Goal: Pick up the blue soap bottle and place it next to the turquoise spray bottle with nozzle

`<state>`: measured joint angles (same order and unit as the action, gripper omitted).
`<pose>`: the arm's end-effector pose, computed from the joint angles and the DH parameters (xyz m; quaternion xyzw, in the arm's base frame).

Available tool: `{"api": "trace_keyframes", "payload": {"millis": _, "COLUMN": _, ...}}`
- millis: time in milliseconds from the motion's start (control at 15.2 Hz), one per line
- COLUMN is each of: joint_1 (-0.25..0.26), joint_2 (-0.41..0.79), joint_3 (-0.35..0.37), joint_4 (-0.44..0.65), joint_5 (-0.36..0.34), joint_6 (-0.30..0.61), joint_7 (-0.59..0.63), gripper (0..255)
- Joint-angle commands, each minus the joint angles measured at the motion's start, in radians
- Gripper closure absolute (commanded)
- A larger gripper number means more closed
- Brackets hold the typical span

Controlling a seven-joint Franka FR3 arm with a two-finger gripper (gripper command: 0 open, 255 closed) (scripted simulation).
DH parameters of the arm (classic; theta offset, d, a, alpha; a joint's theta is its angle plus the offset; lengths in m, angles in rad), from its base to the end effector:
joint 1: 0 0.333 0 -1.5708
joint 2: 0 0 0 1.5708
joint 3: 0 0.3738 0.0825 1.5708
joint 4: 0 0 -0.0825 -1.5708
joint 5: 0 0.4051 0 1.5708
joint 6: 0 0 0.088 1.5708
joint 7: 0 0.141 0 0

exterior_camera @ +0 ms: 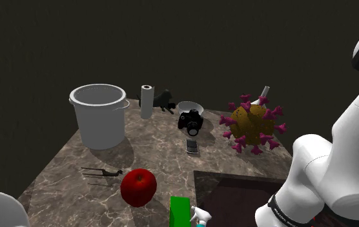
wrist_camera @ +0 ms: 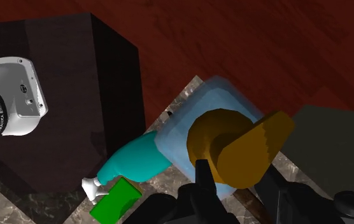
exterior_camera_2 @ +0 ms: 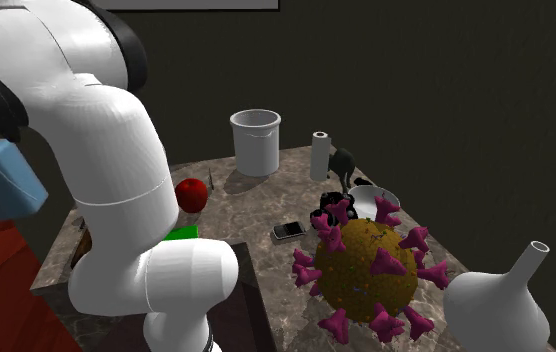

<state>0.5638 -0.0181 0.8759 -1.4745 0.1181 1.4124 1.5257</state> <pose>0.0495 0.5509 0.6889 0.9977 -0.0353 -0.0536 0.0206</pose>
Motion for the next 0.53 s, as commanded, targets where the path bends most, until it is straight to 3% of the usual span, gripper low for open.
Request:
{"api": "trace_keyframes", "payload": {"millis": 0, "joint_1": -0.006, "joint_2": -0.021, "joint_3": -0.007, "joint_4": -0.045, "joint_5": 0.015, "joint_6": 0.031, "joint_7": -0.016, "gripper": 255}}
{"api": "trace_keyframes", "payload": {"millis": 462, "joint_1": -0.012, "joint_2": -0.066, "joint_3": -0.020, "joint_4": -0.175, "joint_5": 0.047, "joint_6": 0.128, "joint_7": -0.050, "gripper": 255}}
